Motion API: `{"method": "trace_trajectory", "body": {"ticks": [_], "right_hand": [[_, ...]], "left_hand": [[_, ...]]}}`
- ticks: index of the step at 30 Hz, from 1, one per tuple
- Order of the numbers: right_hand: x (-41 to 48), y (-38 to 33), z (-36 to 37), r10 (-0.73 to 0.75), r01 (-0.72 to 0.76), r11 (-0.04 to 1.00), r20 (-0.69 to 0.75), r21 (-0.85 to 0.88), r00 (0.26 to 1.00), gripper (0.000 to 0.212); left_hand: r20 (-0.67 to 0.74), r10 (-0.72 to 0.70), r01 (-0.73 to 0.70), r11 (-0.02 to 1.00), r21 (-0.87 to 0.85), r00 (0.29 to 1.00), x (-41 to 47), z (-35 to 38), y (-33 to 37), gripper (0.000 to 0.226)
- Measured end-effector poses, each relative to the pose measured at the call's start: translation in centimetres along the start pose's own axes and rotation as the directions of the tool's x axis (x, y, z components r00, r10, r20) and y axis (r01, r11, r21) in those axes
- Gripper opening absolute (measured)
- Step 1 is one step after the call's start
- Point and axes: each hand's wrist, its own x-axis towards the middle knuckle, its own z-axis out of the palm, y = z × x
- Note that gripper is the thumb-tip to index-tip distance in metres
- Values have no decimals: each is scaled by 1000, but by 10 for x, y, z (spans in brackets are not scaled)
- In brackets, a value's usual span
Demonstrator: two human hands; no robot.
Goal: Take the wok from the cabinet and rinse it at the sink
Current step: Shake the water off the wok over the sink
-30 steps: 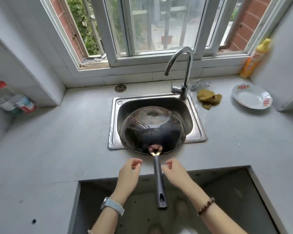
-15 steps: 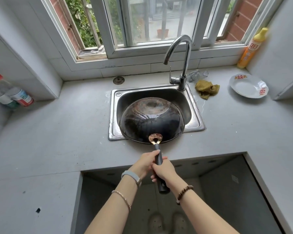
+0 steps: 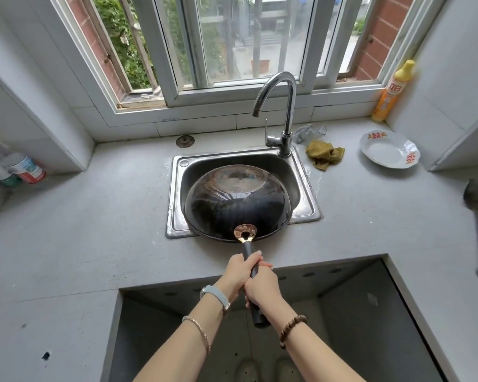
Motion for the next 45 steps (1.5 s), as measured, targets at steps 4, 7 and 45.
{"method": "trace_trajectory", "body": {"ticks": [4, 7, 45], "right_hand": [[-13, -9, -5, -74, 70, 995, 49, 75, 996, 40], [-27, -23, -1, -122, 109, 986, 96, 130, 988, 40], [-112, -63, 7, -442, 256, 850, 360, 460, 821, 43]], "left_hand": [[-86, 91, -82, 991, 109, 992, -17, -1, 13, 29], [-137, 169, -146, 976, 163, 976, -36, -9, 33, 23], [-408, 501, -209, 789, 578, 763, -142, -31, 81, 33]]}}
